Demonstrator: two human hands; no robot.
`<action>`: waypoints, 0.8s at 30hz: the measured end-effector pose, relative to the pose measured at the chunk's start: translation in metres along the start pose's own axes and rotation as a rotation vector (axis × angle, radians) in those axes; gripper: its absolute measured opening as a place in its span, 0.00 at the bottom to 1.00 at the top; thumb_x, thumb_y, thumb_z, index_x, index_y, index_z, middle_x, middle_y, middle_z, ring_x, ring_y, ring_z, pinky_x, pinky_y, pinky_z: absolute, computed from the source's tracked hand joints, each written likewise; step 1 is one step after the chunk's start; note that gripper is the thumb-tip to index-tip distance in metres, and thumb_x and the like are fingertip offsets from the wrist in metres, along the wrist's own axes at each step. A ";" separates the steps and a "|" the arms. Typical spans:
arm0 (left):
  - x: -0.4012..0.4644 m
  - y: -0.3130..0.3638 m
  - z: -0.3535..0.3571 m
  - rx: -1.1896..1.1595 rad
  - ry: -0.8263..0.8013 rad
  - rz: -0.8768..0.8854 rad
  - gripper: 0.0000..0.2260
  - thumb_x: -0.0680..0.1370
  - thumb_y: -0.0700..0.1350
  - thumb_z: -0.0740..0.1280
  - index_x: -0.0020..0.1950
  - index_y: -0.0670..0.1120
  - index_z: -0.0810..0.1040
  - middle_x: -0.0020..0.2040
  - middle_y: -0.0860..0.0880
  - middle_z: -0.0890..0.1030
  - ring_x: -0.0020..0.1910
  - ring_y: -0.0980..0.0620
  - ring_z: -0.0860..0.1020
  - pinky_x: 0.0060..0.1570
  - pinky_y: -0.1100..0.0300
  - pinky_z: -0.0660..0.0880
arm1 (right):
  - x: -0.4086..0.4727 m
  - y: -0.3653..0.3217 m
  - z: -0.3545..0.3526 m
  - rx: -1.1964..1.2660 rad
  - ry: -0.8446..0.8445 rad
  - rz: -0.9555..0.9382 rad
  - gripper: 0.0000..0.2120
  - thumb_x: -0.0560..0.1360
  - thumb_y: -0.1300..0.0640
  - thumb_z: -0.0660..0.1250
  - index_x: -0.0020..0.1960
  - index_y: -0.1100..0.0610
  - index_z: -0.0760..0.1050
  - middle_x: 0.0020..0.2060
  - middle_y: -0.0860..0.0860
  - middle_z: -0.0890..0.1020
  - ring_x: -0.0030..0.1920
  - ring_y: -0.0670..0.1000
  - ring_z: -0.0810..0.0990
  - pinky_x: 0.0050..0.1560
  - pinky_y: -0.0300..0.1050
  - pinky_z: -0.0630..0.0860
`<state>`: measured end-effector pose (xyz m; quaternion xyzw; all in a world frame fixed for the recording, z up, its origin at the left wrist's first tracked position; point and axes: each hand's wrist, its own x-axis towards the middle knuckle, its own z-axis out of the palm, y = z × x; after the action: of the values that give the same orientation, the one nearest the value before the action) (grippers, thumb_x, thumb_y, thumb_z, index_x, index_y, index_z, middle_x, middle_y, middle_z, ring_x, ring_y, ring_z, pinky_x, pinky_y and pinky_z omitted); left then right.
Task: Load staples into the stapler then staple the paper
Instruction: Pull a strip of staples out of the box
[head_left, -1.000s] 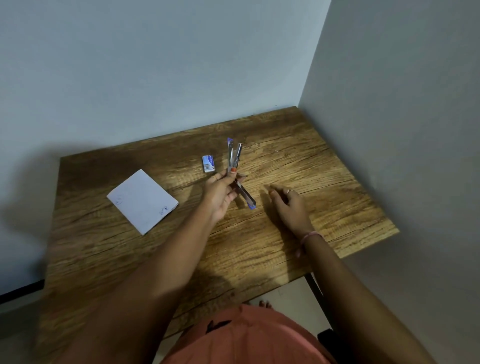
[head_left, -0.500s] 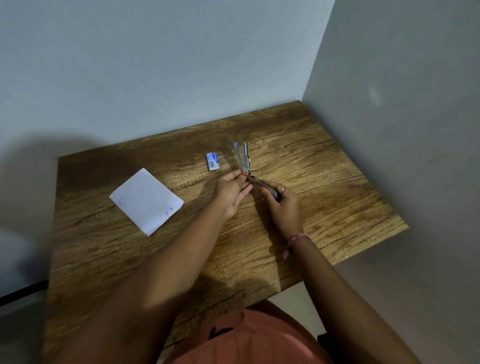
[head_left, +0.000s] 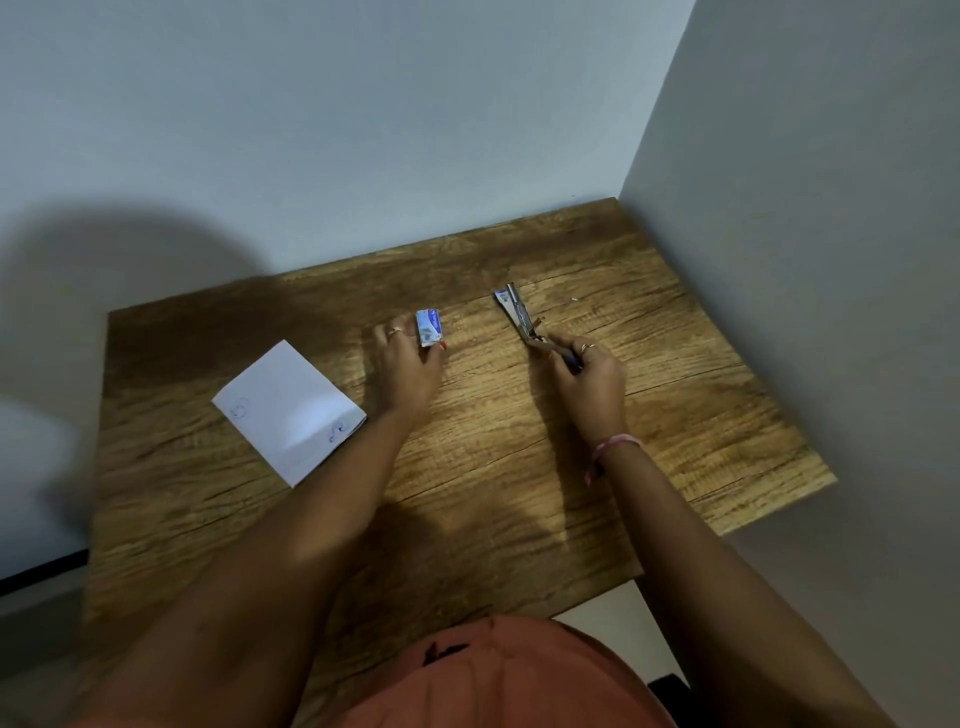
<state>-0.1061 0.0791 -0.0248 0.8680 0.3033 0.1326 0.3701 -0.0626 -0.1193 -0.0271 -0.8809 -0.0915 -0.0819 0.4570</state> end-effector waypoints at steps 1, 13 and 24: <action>0.002 -0.003 0.001 0.020 -0.015 -0.002 0.25 0.75 0.49 0.69 0.69 0.43 0.68 0.68 0.42 0.67 0.66 0.42 0.68 0.63 0.47 0.69 | 0.001 0.000 0.001 0.002 -0.001 -0.005 0.10 0.73 0.61 0.69 0.55 0.59 0.81 0.50 0.54 0.84 0.52 0.50 0.81 0.55 0.33 0.70; 0.011 -0.016 0.008 0.091 -0.027 0.067 0.31 0.72 0.55 0.71 0.70 0.43 0.67 0.67 0.42 0.68 0.68 0.43 0.64 0.65 0.47 0.67 | -0.001 0.001 0.006 0.001 -0.024 0.128 0.21 0.72 0.58 0.71 0.64 0.54 0.74 0.57 0.50 0.81 0.58 0.49 0.78 0.62 0.49 0.74; 0.017 -0.005 0.006 0.177 -0.052 0.061 0.32 0.72 0.60 0.69 0.67 0.39 0.69 0.65 0.41 0.67 0.66 0.42 0.65 0.64 0.48 0.67 | -0.039 0.006 -0.002 0.271 0.132 0.262 0.28 0.68 0.65 0.75 0.64 0.60 0.66 0.48 0.47 0.75 0.43 0.39 0.78 0.45 0.33 0.77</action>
<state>-0.0920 0.0890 -0.0325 0.9093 0.2775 0.0940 0.2956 -0.0993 -0.1279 -0.0398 -0.8084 0.0437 -0.0664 0.5832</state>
